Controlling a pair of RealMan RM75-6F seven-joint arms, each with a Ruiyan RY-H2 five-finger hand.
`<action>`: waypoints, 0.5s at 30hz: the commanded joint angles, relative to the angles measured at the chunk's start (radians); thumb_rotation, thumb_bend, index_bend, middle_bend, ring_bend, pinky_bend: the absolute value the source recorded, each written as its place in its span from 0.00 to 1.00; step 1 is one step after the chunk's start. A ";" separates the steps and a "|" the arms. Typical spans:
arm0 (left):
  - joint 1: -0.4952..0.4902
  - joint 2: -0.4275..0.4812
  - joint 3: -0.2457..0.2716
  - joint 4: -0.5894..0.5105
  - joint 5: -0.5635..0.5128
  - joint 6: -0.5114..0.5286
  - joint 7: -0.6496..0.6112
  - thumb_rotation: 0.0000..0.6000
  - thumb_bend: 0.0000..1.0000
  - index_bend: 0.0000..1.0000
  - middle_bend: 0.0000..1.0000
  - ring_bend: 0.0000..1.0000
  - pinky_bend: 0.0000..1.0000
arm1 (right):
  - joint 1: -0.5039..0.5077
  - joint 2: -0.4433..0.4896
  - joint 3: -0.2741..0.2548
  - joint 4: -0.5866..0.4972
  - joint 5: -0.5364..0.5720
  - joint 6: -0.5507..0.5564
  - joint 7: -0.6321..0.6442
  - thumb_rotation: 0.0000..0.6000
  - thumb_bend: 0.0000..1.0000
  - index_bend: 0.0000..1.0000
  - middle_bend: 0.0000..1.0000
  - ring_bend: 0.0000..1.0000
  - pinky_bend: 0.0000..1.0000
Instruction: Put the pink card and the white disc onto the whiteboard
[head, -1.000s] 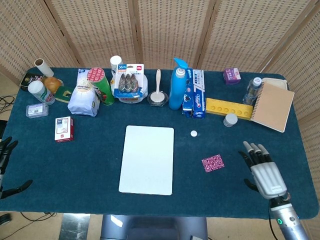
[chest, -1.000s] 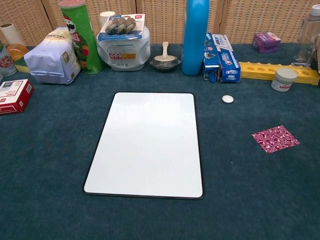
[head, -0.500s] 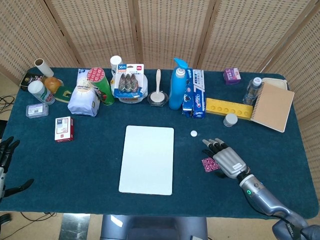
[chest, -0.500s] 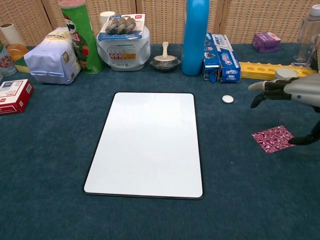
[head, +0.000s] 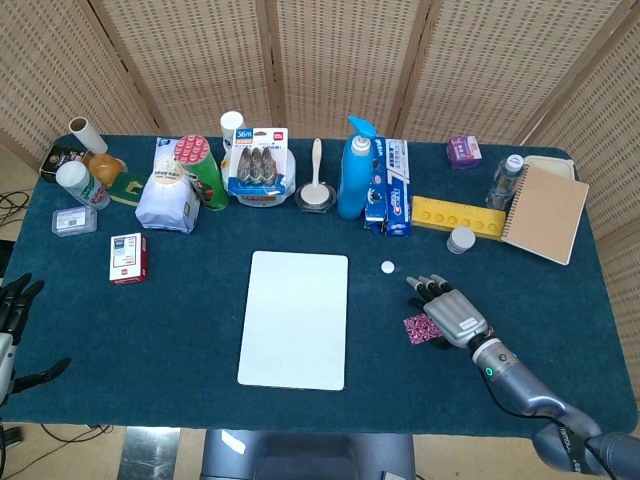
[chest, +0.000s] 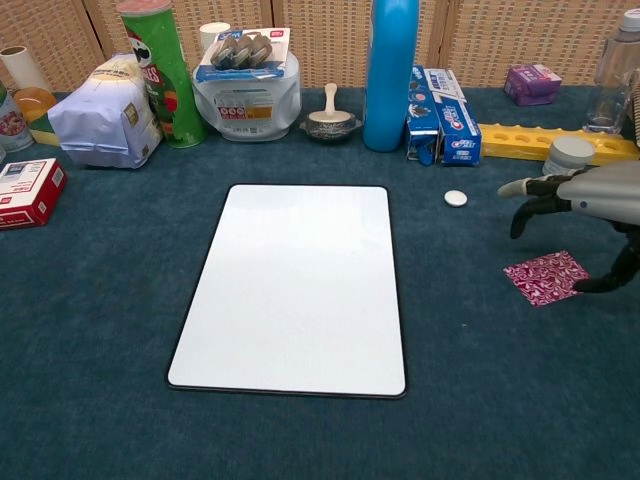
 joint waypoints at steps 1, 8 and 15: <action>0.000 0.000 0.000 -0.001 -0.001 0.001 0.000 1.00 0.05 0.00 0.00 0.00 0.00 | 0.006 0.003 -0.005 0.000 0.011 -0.010 0.002 1.00 0.31 0.25 0.01 0.00 0.00; 0.000 -0.001 0.000 -0.002 0.000 0.000 0.003 1.00 0.05 0.00 0.00 0.00 0.00 | 0.016 -0.002 -0.019 0.010 0.026 -0.020 0.015 1.00 0.31 0.25 0.01 0.00 0.00; -0.001 -0.003 -0.001 -0.002 -0.004 -0.003 0.007 1.00 0.05 0.00 0.00 0.00 0.00 | 0.019 -0.026 -0.041 0.045 0.024 -0.019 0.047 1.00 0.31 0.25 0.01 0.00 0.00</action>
